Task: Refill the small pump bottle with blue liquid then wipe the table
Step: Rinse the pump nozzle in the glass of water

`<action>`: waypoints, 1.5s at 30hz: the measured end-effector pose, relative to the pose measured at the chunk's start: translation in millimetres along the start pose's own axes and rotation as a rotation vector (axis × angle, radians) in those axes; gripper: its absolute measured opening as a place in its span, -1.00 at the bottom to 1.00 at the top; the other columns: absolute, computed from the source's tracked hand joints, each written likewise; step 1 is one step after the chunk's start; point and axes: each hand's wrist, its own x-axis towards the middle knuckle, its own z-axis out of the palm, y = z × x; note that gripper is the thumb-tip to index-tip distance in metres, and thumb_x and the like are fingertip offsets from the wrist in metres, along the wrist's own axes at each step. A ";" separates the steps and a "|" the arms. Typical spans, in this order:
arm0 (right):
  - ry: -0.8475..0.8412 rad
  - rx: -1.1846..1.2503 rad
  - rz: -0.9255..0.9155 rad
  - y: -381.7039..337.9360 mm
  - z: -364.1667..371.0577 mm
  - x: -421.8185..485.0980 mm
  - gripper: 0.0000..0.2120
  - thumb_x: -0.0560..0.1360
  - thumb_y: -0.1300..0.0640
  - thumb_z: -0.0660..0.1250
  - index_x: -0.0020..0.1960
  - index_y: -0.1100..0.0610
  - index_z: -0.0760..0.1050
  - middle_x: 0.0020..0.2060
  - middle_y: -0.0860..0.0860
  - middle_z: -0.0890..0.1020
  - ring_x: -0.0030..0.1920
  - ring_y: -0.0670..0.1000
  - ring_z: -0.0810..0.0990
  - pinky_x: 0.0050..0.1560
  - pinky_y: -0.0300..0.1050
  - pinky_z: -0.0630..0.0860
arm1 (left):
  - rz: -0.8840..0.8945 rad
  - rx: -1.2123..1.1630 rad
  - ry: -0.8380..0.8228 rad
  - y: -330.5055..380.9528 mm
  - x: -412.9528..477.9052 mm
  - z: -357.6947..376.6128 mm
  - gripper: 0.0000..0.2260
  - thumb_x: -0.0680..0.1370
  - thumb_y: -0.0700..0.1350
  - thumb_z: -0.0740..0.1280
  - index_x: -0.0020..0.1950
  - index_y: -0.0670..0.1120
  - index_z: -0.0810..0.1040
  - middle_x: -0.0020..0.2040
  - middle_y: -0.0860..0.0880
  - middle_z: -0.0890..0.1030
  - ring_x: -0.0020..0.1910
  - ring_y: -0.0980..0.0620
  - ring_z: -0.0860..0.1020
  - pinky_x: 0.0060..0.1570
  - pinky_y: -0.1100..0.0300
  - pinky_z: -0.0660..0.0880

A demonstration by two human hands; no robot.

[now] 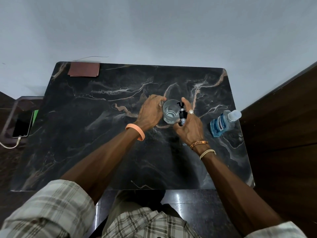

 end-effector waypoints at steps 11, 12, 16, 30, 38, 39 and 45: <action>0.031 -0.069 -0.069 -5.4 -3.5 4.9 -0.28 0.36 -0.08 0.23 0.50 -0.14 0.12 -0.15 -0.06 0.61 -0.31 0.02 0.53 -0.30 -0.07 0.53 | 0.004 -0.008 0.005 1.8 2.4 -2.0 -0.69 0.58 -0.30 0.26 0.30 -0.11 0.55 0.27 -0.10 0.54 0.24 -0.05 0.52 0.29 0.04 0.47; 0.012 -0.089 -0.064 -4.8 -3.2 4.6 -0.31 0.34 -0.09 0.21 0.47 -0.12 0.16 -0.20 -0.06 0.59 -0.31 0.04 0.55 -0.31 -0.09 0.50 | 0.004 -0.006 0.001 2.3 2.6 -2.1 -0.68 0.58 -0.31 0.26 0.31 -0.11 0.55 0.28 -0.11 0.54 0.24 -0.05 0.52 0.29 0.04 0.47; -0.050 -0.072 -0.012 -0.7 -0.9 1.5 -0.20 0.39 0.06 0.37 0.53 -0.13 0.06 0.00 0.02 0.63 -0.20 0.10 0.61 -0.17 -0.04 0.57 | -0.006 -0.005 -0.008 1.4 1.2 -1.9 -0.68 0.58 -0.32 0.26 0.31 -0.12 0.55 0.27 -0.12 0.54 0.23 -0.06 0.52 0.30 0.04 0.48; 0.003 -0.138 -0.043 -2.6 -2.6 2.8 -0.29 0.42 -0.05 0.30 0.51 -0.08 0.12 -0.08 0.02 0.64 -0.19 0.12 0.61 -0.22 -0.10 0.48 | -0.011 -0.012 -0.014 -1.3 -3.5 -0.5 -0.69 0.57 -0.32 0.27 0.26 -0.10 0.58 0.26 -0.13 0.55 0.21 -0.08 0.55 0.25 0.00 0.52; 0.023 -0.103 -0.011 -3.0 -1.2 -2.0 -0.24 0.43 -0.05 0.27 0.56 -0.08 0.03 -0.13 -0.02 0.62 -0.26 0.06 0.56 -0.25 -0.09 0.50 | 0.001 -0.011 -0.015 2.5 -5.8 -3.8 -0.74 0.57 -0.29 0.28 0.23 -0.12 0.60 0.24 -0.14 0.56 0.19 -0.08 0.54 0.23 0.04 0.50; 0.028 -0.086 -0.004 -3.6 -1.5 -2.7 -0.23 0.41 -0.09 0.23 0.56 -0.08 0.02 -0.15 -0.03 0.60 -0.28 0.04 0.54 -0.26 -0.09 0.50 | 0.005 -0.008 -0.014 2.1 -6.3 -4.6 -0.74 0.57 -0.29 0.28 0.23 -0.12 0.60 0.23 -0.14 0.56 0.19 -0.08 0.54 0.23 0.04 0.50; -0.026 -0.082 0.010 -0.1 -1.7 -5.3 -0.22 0.37 0.01 0.29 0.53 -0.07 0.07 -0.10 0.01 0.63 -0.25 0.07 0.57 -0.21 -0.05 0.55 | -0.003 0.004 -0.014 1.3 -9.8 -5.4 -0.69 0.58 -0.35 0.23 0.25 -0.14 0.60 0.24 -0.14 0.57 0.23 -0.08 0.53 0.26 0.00 0.49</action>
